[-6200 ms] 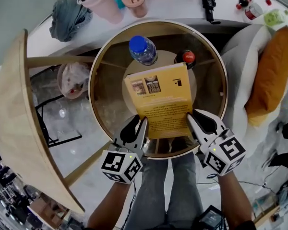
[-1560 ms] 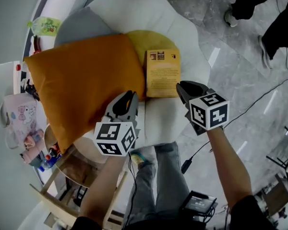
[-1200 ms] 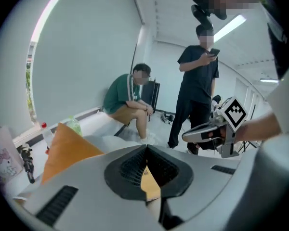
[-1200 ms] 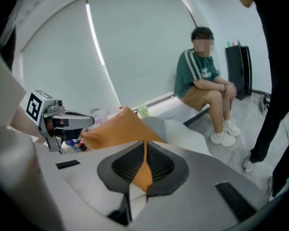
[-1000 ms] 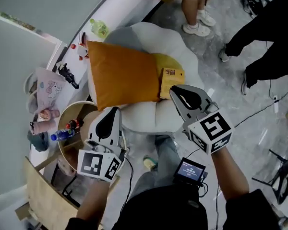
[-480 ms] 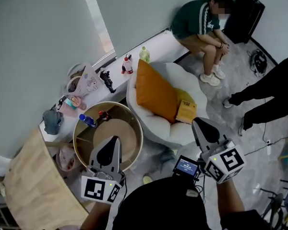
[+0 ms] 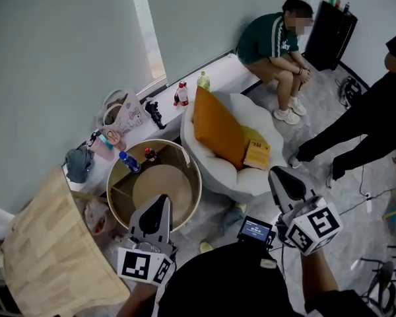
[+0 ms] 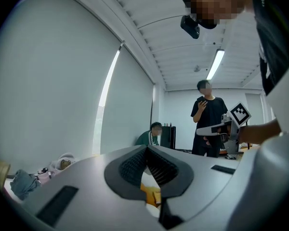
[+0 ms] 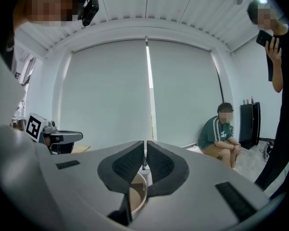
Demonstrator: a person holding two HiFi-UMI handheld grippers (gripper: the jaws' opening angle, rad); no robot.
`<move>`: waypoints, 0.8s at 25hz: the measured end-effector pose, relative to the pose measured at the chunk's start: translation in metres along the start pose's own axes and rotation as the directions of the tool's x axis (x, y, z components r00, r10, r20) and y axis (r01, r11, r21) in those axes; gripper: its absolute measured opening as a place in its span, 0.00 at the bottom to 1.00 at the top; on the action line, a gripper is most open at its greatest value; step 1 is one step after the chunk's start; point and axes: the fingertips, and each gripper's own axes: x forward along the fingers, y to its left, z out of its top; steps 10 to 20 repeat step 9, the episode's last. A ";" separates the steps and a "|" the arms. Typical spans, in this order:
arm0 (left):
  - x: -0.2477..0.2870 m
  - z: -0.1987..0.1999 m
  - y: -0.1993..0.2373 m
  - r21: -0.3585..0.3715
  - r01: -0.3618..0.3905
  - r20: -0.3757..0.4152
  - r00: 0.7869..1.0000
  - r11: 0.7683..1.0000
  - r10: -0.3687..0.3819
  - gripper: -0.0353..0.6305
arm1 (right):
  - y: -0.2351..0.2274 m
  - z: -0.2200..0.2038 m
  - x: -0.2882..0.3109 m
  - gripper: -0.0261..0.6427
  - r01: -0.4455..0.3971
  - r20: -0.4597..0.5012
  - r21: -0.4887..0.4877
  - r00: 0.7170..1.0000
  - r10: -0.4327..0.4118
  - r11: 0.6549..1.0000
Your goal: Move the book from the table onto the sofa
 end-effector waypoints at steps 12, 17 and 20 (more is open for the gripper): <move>-0.011 0.013 -0.015 0.006 0.032 0.015 0.999 0.999 -0.032 0.07 | 0.013 0.005 -0.023 0.08 0.022 0.017 -0.006 1.000 -0.022 1.000; -0.011 0.013 -0.015 0.006 0.032 0.015 0.999 0.999 -0.032 0.07 | 0.013 0.005 -0.023 0.08 0.022 0.017 -0.006 1.000 -0.022 1.000; -0.011 0.013 -0.015 0.006 0.032 0.015 0.999 0.999 -0.032 0.07 | 0.013 0.005 -0.023 0.08 0.022 0.017 -0.006 1.000 -0.022 1.000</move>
